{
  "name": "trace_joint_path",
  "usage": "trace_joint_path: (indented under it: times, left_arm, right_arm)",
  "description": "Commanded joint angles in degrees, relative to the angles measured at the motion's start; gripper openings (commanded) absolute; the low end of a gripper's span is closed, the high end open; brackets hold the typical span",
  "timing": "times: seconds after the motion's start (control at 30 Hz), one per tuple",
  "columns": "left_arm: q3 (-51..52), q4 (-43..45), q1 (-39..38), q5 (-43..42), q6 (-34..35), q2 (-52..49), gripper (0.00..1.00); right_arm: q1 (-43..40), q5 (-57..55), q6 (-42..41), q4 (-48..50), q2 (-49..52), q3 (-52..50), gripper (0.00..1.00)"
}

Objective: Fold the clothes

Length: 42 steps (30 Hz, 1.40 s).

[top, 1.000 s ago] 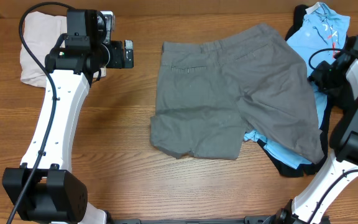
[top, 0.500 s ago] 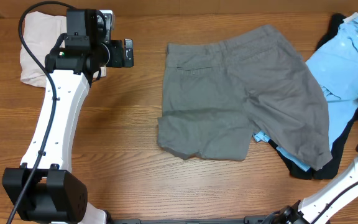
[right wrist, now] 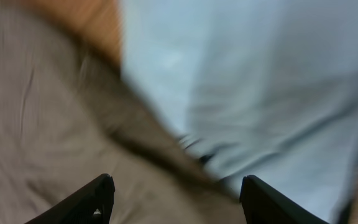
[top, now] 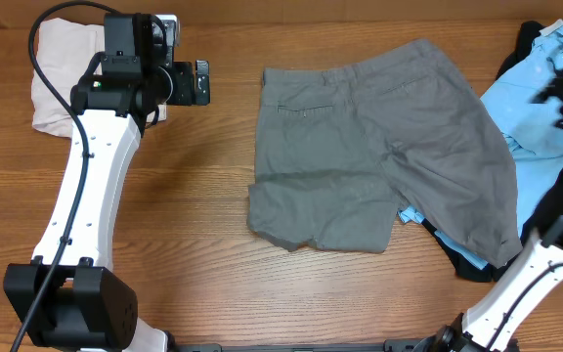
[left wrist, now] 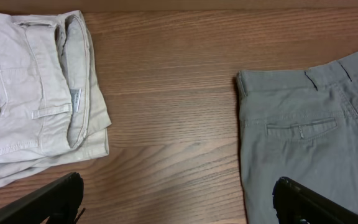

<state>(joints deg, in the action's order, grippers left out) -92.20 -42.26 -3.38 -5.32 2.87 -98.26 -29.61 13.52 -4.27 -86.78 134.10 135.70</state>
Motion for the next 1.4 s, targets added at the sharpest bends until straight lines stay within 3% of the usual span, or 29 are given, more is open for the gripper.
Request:
trace_joint_path:
  times: [0.0,0.17,0.53,0.63,0.9,0.97,1.1,1.13,1.27,1.37]
  left_arm:
    - [-1.31,-0.15,-0.17,-0.22,0.33,0.87,1.0]
    - [-1.31,-0.15,-0.17,-0.2,0.31,0.87,1.0]
    - [-1.31,-1.31,-0.2,-0.28,1.03,0.87,1.0]
    - [-1.31,-1.44,-0.17,-0.26,1.03,0.87,1.0]
    - [-1.31,-1.18,-0.17,-0.24,1.01,0.87,1.0]
    - [-1.31,-1.01,-0.17,-0.24,1.01,0.87,1.0]
    - [-1.31,-0.96,-0.17,-0.22,0.98,0.87,1.0]
    - [-1.31,-0.96,-0.17,-0.22,0.98,0.87,1.0]
    - [-1.31,-0.96,-0.17,-0.22,0.98,0.87,1.0]
    - [-1.31,-0.96,-0.17,-0.22,0.98,0.87,1.0]
  right_arm:
    - [5.18,-0.5,4.81,-0.15,-0.22,-5.73,0.7]
    - [7.48,-3.87,4.74,3.13,-0.22,-11.32,0.7]
    - [7.37,-8.81,5.97,10.29,-0.22,-11.58,0.66]
    - [7.85,-6.62,7.78,10.25,-0.2,-11.58,0.48]
    - [8.66,-5.88,9.05,13.07,-0.09,-11.58,0.18]
    - [8.66,-5.7,9.31,13.25,-0.07,-11.58,0.18]
    - [8.68,-2.43,12.63,12.92,0.39,-11.58,0.41]
    - [8.72,-2.27,12.76,12.87,0.63,-11.61,0.42]
    - [9.81,-1.38,14.01,12.04,2.89,-11.63,0.4]
    - [11.54,-1.38,13.99,12.92,3.28,-11.63,0.24]
